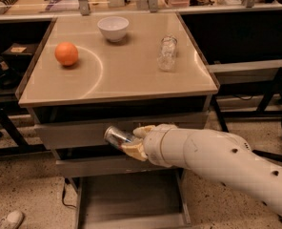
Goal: Pick redbull can from bottom drawer and place on counter
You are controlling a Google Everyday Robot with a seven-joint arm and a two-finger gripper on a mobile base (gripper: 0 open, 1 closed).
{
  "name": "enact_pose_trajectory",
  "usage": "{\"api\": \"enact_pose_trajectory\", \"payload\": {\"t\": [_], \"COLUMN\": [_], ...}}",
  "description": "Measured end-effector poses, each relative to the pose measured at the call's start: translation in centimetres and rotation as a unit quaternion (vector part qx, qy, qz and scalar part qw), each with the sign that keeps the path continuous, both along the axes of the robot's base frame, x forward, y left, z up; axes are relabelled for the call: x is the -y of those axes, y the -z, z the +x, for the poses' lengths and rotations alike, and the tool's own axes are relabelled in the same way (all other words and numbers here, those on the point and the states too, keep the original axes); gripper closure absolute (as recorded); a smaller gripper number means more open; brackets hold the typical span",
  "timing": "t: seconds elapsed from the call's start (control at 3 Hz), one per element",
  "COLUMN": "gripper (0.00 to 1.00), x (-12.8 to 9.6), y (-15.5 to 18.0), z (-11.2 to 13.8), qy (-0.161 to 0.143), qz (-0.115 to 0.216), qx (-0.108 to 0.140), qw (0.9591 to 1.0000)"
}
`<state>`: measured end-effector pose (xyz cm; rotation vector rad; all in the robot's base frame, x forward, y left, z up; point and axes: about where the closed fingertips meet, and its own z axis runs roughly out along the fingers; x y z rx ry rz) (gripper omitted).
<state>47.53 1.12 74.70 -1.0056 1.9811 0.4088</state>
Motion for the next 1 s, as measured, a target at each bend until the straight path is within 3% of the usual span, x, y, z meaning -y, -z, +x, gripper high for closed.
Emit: {"api": "enact_pose_trajectory", "payload": {"t": [0.33,1.0], "gripper": [1.0,1.0], "x": [-0.1,0.1], "y": [-0.5,-10.6], "z": [0.1,1.6], "qy": [0.0,0.008], "qz": [-0.002,-0.022], "qx": [0.006,0.102], "qw": [1.0,0.9945]}}
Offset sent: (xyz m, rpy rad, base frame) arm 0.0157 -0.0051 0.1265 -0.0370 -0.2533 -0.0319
